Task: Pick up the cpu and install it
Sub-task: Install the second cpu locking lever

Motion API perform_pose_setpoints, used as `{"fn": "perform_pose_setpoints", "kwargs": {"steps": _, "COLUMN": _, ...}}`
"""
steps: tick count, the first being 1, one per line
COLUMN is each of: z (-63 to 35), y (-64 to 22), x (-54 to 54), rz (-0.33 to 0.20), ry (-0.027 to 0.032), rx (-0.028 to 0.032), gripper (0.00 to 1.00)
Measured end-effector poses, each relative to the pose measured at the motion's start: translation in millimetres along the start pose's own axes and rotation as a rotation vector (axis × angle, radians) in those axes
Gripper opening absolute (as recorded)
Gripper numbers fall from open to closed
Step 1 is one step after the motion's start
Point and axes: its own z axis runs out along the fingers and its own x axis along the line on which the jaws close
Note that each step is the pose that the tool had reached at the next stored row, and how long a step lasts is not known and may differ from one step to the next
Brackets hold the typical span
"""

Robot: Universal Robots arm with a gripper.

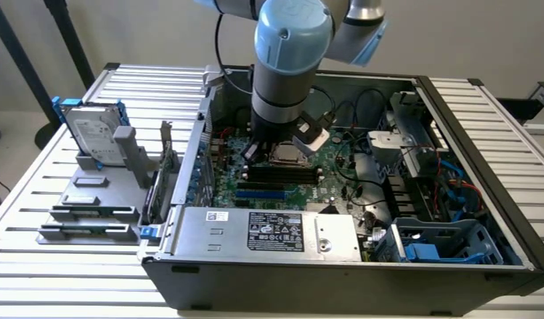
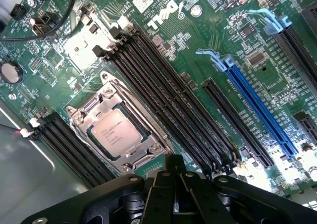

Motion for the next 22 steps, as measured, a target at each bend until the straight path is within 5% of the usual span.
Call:
{"fn": "perform_pose_setpoints", "kwargs": {"steps": 11, "z": -25.2, "y": 3.6, "x": 6.7, "rz": 0.005, "ry": -0.0092, "rx": 0.011, "gripper": 0.11}}
{"fn": "perform_pose_setpoints", "kwargs": {"steps": 22, "z": -27.5, "y": 9.2, "x": 6.0, "rz": 0.008, "ry": -0.0122, "rx": 0.0147, "gripper": 0.11}}
